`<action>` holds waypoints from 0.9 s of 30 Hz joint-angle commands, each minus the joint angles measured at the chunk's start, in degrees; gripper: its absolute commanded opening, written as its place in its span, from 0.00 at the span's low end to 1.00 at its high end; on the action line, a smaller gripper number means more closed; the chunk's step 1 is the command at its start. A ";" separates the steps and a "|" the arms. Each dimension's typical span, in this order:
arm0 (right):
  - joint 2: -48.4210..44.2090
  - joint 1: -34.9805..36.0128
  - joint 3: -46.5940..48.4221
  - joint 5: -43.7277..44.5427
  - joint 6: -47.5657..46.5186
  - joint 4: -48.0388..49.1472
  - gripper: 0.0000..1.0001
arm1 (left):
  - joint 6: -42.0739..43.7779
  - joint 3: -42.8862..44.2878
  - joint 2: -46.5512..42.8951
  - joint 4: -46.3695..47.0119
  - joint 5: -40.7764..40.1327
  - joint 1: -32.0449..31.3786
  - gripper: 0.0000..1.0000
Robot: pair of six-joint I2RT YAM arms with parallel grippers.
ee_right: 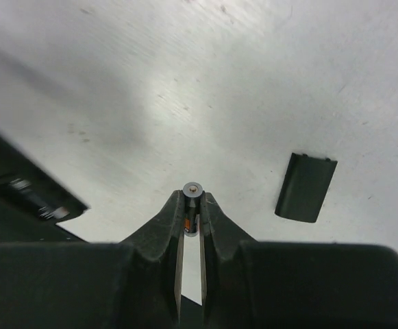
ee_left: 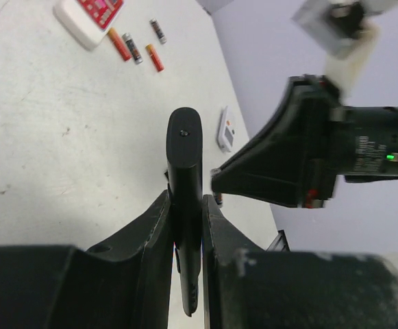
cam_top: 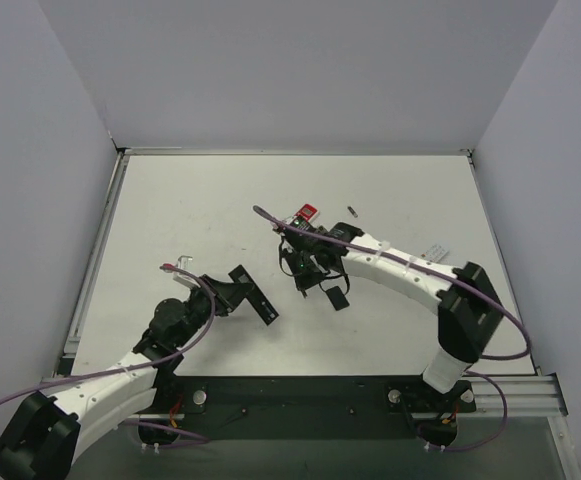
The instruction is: Load the batteries into the remote control
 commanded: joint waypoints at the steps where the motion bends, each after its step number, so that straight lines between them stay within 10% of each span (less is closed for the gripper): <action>1: -13.28 3.38 -3.05 2.45 -0.95 8.53 0.00 | 0.57 -5.06 -3.07 7.45 1.22 0.21 0.00; 27: -29.47 19.65 -18.97 9.57 -7.98 37.90 0.00 | -6.19 -1.11 -8.26 12.99 6.76 0.21 0.00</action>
